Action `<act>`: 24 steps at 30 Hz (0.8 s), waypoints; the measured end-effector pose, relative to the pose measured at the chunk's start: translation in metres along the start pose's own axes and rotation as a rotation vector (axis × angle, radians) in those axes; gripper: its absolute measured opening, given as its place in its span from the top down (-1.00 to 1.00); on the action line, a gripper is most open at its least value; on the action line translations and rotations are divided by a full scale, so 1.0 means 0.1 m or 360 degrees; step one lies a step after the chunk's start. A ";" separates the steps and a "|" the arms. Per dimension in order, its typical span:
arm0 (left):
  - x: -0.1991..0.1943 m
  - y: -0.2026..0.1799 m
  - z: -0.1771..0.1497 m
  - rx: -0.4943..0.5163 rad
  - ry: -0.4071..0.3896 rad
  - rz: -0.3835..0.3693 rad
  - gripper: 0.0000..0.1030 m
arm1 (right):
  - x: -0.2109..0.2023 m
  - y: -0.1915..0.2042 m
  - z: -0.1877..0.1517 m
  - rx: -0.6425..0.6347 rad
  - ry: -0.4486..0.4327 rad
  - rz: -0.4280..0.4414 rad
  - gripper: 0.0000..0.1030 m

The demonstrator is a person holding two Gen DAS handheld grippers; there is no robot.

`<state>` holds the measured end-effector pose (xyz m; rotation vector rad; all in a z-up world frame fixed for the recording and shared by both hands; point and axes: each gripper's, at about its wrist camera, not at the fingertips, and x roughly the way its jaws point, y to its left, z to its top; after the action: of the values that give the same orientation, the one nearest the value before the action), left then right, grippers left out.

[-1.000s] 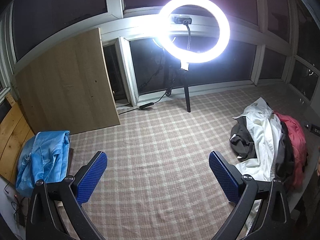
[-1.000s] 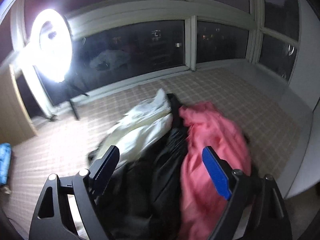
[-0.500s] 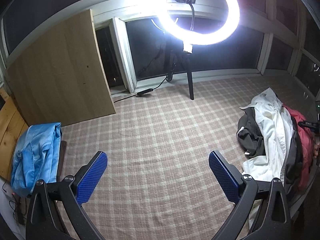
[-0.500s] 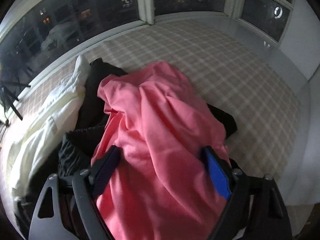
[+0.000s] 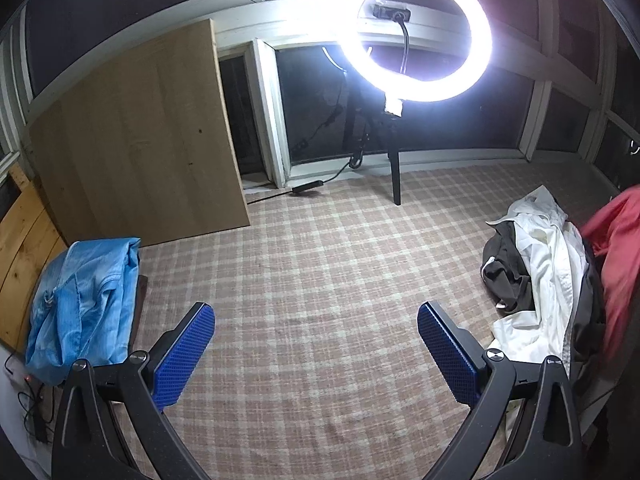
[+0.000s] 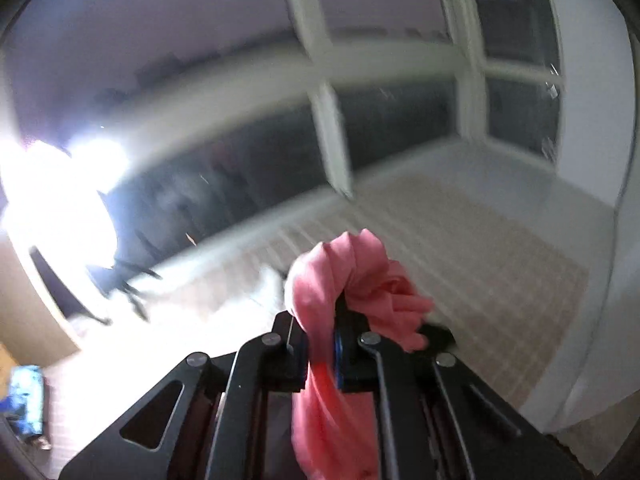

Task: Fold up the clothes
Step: 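Carry the pink shirt onto the open rug and drop it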

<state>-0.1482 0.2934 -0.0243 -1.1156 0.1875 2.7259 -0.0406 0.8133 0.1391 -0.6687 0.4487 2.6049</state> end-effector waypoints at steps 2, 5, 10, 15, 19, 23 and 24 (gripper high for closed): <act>-0.06 0.09 -0.02 -0.0009 -0.0022 -0.0011 -0.98 | -0.41 0.35 0.15 -0.0088 -0.0110 0.0104 0.83; -0.17 0.24 -0.05 -0.0026 -0.0060 -0.0018 -0.98 | -0.94 1.02 0.26 -0.0252 -0.0214 0.0322 0.83; -0.38 0.61 -0.16 -0.0079 -0.0107 -0.0017 -0.98 | -1.30 2.06 0.18 -0.0444 -0.0180 0.0633 0.83; -0.55 1.05 -0.34 -0.0112 -0.0141 0.0066 -0.98 | -0.91 3.14 -0.36 -0.0526 0.0153 0.1007 0.82; -0.48 1.32 -0.49 -0.0111 -0.0064 0.0123 -0.98 | 0.06 3.87 -1.18 -0.0645 0.0700 0.0957 0.53; -0.24 1.41 -0.70 -0.0036 0.0057 0.0173 -0.98 | 0.73 3.82 -1.82 -0.0647 0.0938 0.0721 0.33; -0.19 1.39 -0.75 -0.0022 0.0089 0.0155 -0.98 | 0.79 3.75 -1.99 -0.0667 0.0967 0.0669 0.09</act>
<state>-0.1148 0.1416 -0.0580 -1.2181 0.2374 2.7859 -0.2015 0.4340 0.0084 -1.6889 0.2228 2.8731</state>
